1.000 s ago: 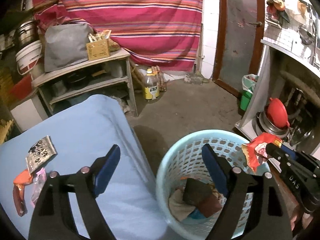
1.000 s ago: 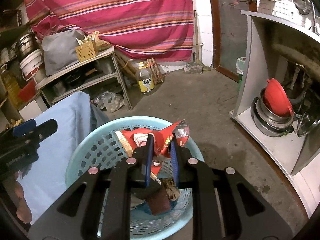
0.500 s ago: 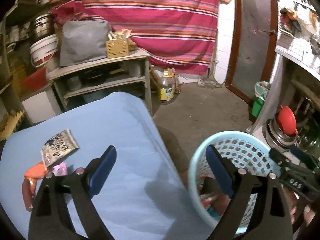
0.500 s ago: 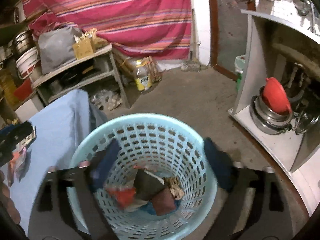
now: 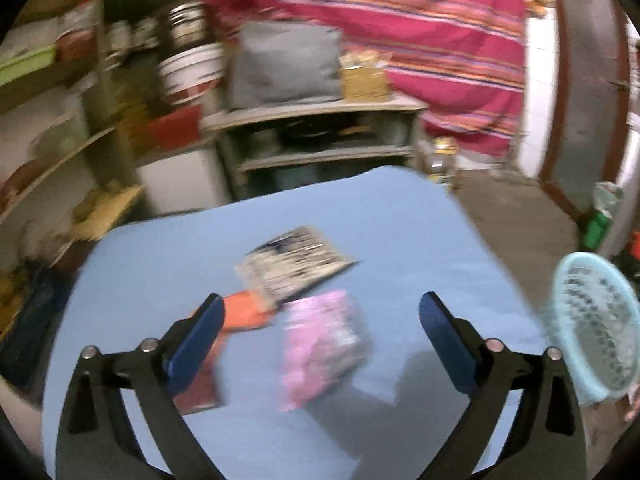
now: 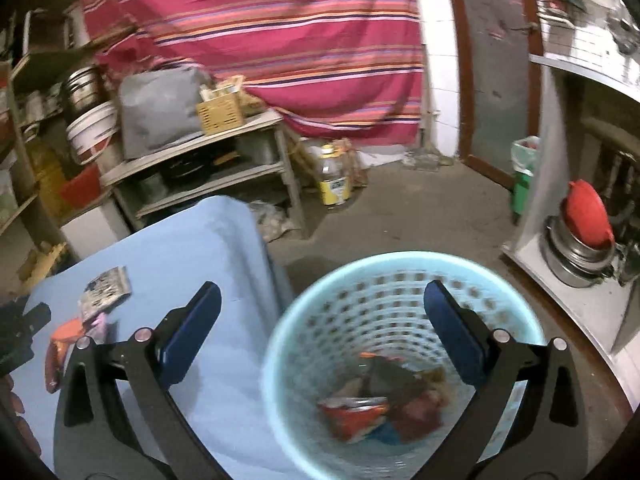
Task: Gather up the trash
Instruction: 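Move both tools back over the table toward the remaining trash, then grasp the second dark red scouring pad with the left tool, then grasp the pink plastic bag with the right tool, then carry both items over the basket while the right tool opens, dropping the pink bag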
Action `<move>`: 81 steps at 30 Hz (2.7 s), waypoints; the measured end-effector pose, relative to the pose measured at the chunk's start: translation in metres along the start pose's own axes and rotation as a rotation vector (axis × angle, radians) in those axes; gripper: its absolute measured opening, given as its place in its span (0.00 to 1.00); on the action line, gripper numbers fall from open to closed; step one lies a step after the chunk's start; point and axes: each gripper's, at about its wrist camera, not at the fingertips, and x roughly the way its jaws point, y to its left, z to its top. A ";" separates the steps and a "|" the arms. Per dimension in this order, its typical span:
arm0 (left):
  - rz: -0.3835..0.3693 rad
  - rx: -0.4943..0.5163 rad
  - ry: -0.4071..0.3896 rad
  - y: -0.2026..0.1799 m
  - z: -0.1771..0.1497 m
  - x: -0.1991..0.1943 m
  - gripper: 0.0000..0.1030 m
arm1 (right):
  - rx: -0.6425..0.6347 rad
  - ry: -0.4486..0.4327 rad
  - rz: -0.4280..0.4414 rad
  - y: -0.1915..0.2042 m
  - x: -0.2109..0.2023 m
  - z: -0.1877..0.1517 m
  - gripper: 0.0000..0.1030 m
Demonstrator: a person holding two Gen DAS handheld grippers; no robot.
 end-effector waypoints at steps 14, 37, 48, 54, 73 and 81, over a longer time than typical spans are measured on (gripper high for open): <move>0.105 -0.188 0.217 0.125 -0.069 0.072 0.95 | -0.135 0.068 0.074 0.116 0.030 -0.020 0.96; -0.113 -0.335 0.285 0.160 -0.074 0.062 0.59 | -0.248 0.153 0.210 0.203 0.037 -0.055 0.96; -0.068 -0.330 0.195 0.186 -0.064 0.032 0.59 | -0.301 0.340 0.290 0.275 0.079 -0.095 0.96; -0.054 -0.349 0.188 0.202 -0.065 0.030 0.59 | -0.279 0.408 0.311 0.291 0.103 -0.098 0.45; -0.044 -0.261 0.137 0.162 -0.053 0.019 0.59 | -0.461 0.221 0.202 0.239 0.043 -0.068 0.18; -0.064 -0.171 0.064 0.112 -0.030 -0.003 0.59 | -0.375 0.147 0.148 0.163 0.018 -0.035 0.18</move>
